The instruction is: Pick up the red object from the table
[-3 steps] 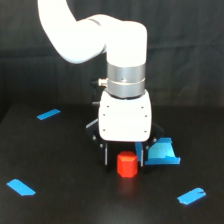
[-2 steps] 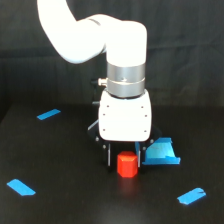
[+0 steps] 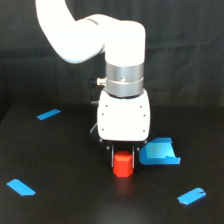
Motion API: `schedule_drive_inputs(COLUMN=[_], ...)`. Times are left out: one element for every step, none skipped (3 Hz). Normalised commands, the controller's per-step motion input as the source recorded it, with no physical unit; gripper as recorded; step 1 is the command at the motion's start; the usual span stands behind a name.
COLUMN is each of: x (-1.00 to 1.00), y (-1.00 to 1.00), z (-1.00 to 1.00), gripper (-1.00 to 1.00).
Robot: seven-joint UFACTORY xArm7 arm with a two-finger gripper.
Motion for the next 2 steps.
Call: schedule_drive_inputs(x=[-0.3, -0.34], y=[0.09, 0.1], z=[0.98, 0.99], gripper=[-1.0, -1.0])
